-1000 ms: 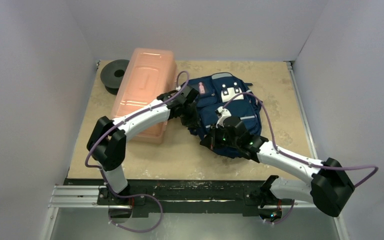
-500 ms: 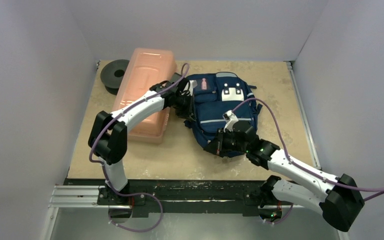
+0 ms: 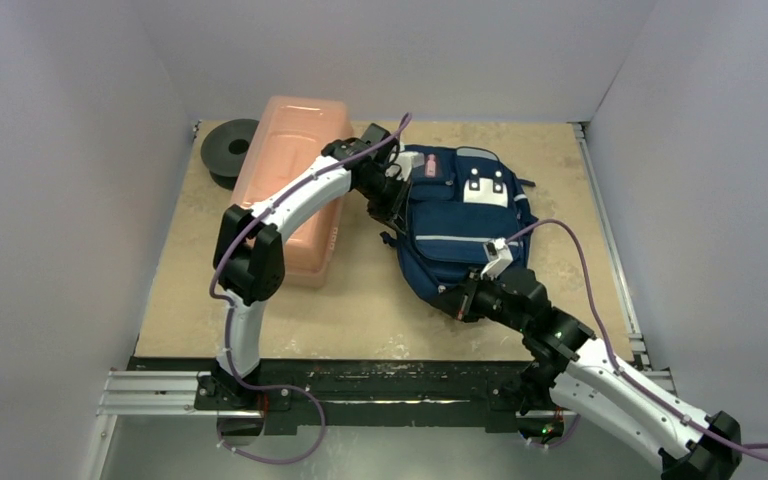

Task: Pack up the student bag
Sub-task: Zip the student bag at the center of the board.

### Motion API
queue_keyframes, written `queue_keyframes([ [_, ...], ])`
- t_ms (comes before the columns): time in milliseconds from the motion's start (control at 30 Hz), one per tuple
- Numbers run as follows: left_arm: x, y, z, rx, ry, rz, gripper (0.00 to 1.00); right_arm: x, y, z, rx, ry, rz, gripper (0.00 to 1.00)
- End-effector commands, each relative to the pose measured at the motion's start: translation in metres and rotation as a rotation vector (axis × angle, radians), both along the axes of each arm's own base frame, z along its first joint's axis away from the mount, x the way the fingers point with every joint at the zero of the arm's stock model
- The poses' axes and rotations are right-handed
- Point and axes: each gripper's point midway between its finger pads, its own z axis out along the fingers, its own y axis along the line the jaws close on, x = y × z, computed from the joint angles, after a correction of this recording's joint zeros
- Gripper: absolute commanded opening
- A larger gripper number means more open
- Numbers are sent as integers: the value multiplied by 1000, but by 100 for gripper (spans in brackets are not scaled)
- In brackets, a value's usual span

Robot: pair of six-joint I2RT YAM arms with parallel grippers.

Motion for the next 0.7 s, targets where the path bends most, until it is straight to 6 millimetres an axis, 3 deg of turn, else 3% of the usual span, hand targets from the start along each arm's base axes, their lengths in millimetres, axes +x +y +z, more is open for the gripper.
queue_keyframes([
  [0, 78, 33, 81, -97, -410, 125, 48, -44, 27, -3, 95, 155, 220, 0],
  [67, 50, 27, 105, -210, -392, 133, 63, -28, 39, 9, 75, 91, 238, 0],
  [133, 19, 29, 117, -291, -292, 227, 71, -11, 38, 9, -54, 66, 222, 0],
  [200, -16, 25, 108, -336, -111, 345, 83, -2, 33, -6, -177, 63, 228, 0],
  [267, -51, 8, 90, -335, 56, 430, 84, -4, 33, -11, -202, 61, 257, 0],
  [333, -73, -6, 70, -310, 222, 524, 84, -6, 32, -13, -216, 55, 276, 0],
  [467, -80, -19, 37, -244, 333, 661, 82, -2, 23, -14, -284, 45, 262, 0],
  [667, -88, -12, -8, -141, 416, 803, 80, 3, 15, -8, -329, 17, 237, 0],
])
